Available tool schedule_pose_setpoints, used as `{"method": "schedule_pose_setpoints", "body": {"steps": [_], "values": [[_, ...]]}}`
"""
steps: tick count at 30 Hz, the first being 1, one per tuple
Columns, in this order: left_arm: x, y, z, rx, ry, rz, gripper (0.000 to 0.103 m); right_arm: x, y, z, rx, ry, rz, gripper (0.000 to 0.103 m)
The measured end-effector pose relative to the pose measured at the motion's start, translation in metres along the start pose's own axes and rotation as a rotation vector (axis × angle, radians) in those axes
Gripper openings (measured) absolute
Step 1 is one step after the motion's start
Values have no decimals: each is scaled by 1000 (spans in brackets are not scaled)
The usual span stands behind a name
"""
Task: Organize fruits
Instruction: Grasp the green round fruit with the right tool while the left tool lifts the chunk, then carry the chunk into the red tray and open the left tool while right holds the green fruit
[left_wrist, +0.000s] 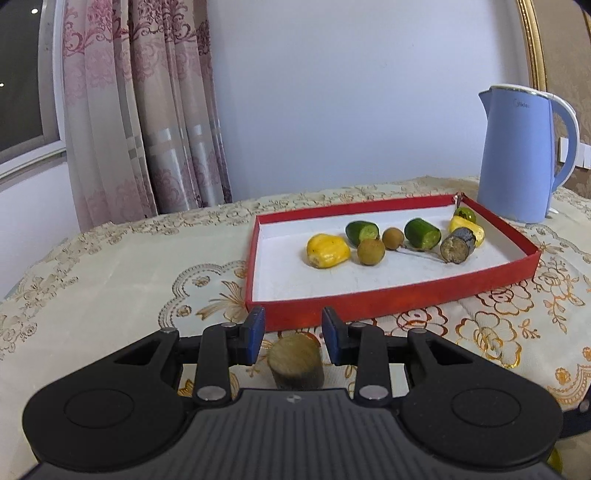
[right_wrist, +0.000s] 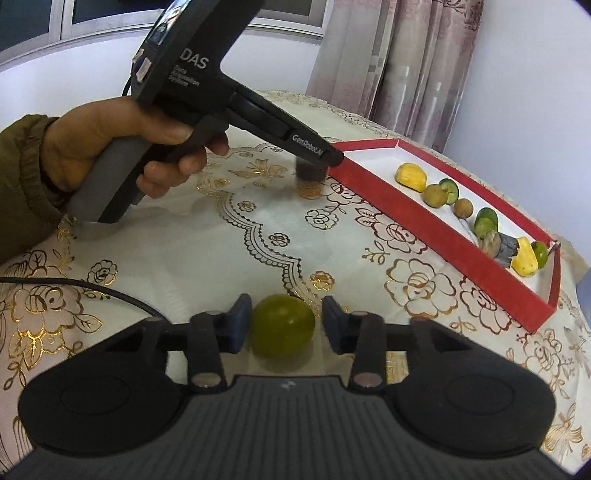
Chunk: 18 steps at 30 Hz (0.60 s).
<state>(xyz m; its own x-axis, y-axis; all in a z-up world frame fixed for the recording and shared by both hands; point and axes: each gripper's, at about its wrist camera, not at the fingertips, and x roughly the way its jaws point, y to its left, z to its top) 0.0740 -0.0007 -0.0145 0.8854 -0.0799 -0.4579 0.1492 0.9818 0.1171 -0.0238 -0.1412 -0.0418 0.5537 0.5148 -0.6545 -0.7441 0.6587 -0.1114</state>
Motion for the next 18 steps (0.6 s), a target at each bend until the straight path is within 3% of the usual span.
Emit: {"method": "schedule_pose_setpoints", "body": {"steps": [11, 15, 18], "values": [[3, -1, -1, 11, 37, -50, 33, 0, -2, 0, 11, 2, 10, 33], [7, -12, -7, 101, 60, -19, 34, 1, -3, 0, 18, 0, 12, 33], [8, -18, -11, 157, 55, -3, 42, 2, -2, -1, 18, -3, 10, 32]]}}
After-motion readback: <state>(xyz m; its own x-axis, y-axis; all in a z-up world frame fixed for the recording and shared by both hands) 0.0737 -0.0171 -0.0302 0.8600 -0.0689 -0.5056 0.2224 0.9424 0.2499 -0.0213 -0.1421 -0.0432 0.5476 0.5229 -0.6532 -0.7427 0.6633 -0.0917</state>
